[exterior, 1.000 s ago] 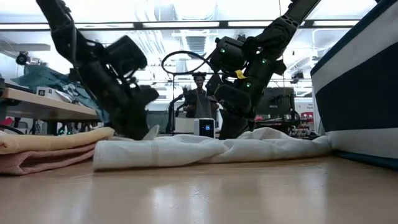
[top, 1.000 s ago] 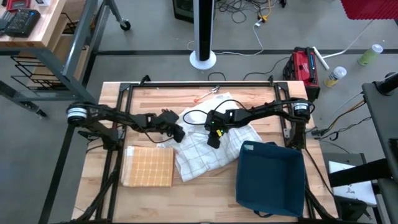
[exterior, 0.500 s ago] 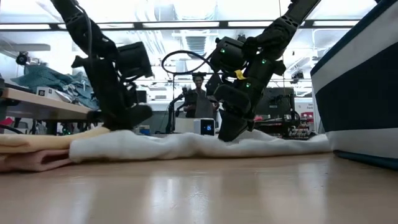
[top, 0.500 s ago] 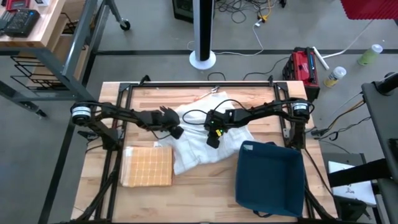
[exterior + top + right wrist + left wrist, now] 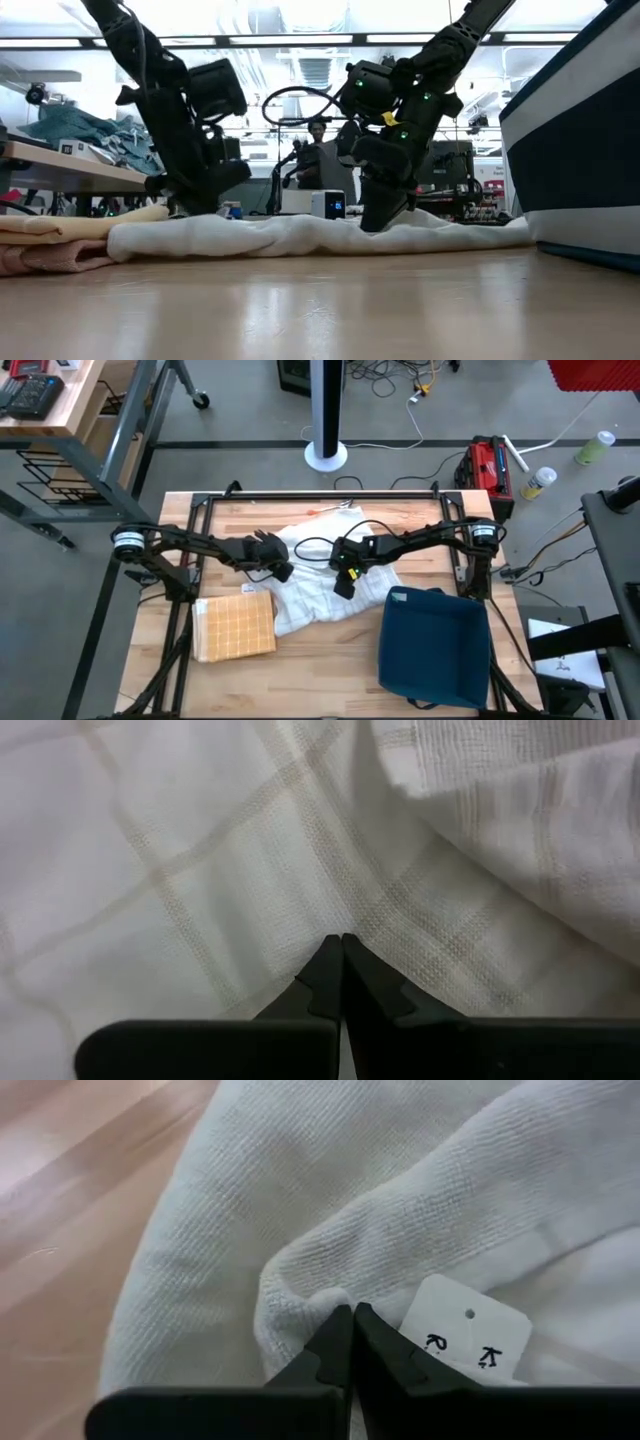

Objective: Fold towel
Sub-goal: Fold the white towel

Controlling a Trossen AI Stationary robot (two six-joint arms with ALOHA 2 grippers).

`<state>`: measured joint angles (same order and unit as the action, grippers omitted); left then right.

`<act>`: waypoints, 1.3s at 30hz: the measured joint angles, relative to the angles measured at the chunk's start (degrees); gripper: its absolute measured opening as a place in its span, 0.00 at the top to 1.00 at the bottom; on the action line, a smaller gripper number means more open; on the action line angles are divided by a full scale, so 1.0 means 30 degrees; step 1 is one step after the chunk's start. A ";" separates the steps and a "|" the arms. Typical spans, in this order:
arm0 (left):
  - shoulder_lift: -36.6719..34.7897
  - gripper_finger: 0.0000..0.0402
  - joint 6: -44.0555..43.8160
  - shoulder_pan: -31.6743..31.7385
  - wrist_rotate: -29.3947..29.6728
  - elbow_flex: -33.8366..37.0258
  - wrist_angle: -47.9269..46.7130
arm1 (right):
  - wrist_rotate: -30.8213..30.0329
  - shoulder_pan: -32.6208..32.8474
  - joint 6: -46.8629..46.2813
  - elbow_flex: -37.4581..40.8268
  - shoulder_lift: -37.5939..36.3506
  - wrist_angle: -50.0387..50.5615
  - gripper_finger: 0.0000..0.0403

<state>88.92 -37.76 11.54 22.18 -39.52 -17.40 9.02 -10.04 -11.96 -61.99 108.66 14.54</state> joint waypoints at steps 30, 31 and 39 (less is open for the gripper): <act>-0.3419 1.00 -0.1164 0.0419 0.7651 0.2232 -0.5777 | 0.1340 -0.0029 0.0938 -0.0239 -0.0102 0.5255 1.00; -0.3366 1.00 -0.1096 0.0752 0.6733 0.2580 -0.5355 | 0.1333 -0.0029 0.0938 -0.0283 -0.0095 0.5212 1.00; -0.3195 1.00 -0.0080 0.1752 0.2451 0.5148 0.1340 | 0.1422 -0.0024 0.1132 -0.0494 -0.0073 0.4905 1.00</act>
<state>79.34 -37.99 16.80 29.53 -24.08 -13.39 13.28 -10.12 -8.56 -63.48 108.44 29.26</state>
